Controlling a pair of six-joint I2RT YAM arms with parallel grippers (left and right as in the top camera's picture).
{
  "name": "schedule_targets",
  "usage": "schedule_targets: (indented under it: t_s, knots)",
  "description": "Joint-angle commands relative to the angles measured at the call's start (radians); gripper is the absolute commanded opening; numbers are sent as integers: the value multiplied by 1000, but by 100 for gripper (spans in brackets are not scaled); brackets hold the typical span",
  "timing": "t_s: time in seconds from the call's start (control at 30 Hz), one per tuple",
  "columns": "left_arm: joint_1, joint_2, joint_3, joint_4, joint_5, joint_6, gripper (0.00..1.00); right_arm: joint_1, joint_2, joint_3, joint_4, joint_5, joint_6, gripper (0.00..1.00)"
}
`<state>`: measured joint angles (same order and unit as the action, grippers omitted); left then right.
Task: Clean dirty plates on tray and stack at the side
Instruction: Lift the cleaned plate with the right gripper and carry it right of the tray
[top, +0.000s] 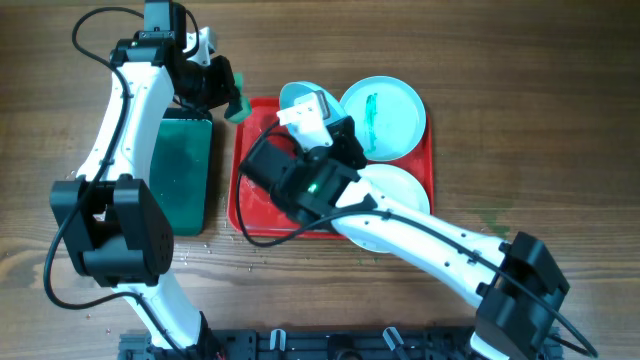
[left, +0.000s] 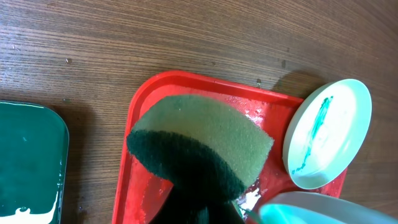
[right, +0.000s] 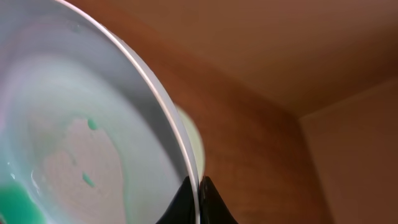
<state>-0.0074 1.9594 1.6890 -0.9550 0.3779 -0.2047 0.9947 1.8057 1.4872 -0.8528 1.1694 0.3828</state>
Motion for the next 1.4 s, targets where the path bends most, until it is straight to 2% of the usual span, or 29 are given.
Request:
schedule_targets:
  t_s: [0.0,0.23,0.53,0.8,0.83,0.93,1.03,1.17,1.27,1.37]
  knots:
    - [-2,-8,10,-1,-10,-13,4,27,-28,7,7,188,-17,4]
    - [-2,8,9,-7,-10,-13,4,30,-28,7,11,199,-12,4]
    - [-2,10,-2,-7,-13,-13,4,29,-28,7,29,110,-6,4]
    - [-2,10,-2,-6,-13,-13,4,29,-28,7,40,295,-18,4]
    - [-2,10,-2,-6,-13,-13,4,29,-28,7,38,297,-39,4]
    - [-2,10,-2,-5,-13,-13,4,29,-32,7,59,352,-219,4]
    - [-2,10,-2,-1,-13,-13,4,30,-34,7,112,330,-225,4]
    - [-2,10,-2,0,-14,-13,4,39,-35,7,98,-6,-303,4]
    - [-2,10,-2,-1,-40,-14,4,31,-65,7,47,-352,-297,4]
    - [-2,10,-2,-1,-40,-15,4,-55,-146,7,28,-640,-241,4]
